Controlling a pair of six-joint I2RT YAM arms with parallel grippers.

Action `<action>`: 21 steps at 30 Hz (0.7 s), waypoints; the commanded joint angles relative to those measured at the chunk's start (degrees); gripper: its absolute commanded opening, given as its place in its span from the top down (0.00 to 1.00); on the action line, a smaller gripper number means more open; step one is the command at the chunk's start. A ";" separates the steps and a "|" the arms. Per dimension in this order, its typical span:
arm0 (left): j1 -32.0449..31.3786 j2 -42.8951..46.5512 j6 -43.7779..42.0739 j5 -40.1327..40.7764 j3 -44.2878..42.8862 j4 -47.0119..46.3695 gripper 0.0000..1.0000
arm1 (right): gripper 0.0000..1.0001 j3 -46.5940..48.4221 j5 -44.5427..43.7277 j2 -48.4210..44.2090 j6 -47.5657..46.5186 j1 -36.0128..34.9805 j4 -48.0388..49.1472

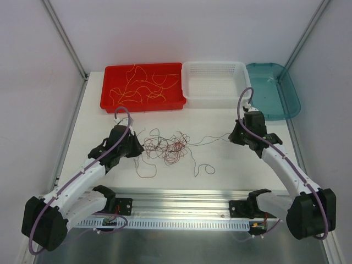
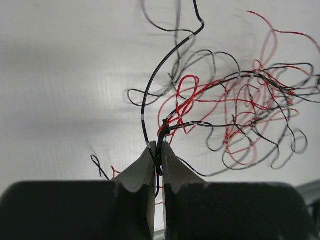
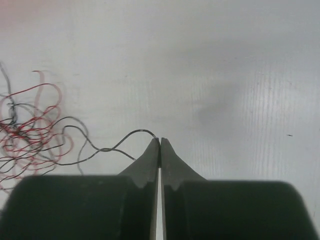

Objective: Untangle the cables

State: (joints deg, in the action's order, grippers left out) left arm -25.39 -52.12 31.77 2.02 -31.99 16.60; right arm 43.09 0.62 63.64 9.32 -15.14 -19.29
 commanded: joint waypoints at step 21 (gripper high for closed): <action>-12.05 -8.97 -3.82 -26.72 -2.29 -22.93 1.00 | 0.29 6.66 5.62 6.23 8.60 -30.83 10.67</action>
State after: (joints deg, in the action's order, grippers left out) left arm -36.62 -60.84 28.93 -22.74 -32.01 -2.15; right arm 50.41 6.81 66.81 14.70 -44.27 -13.91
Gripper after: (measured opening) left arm 0.030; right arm 0.699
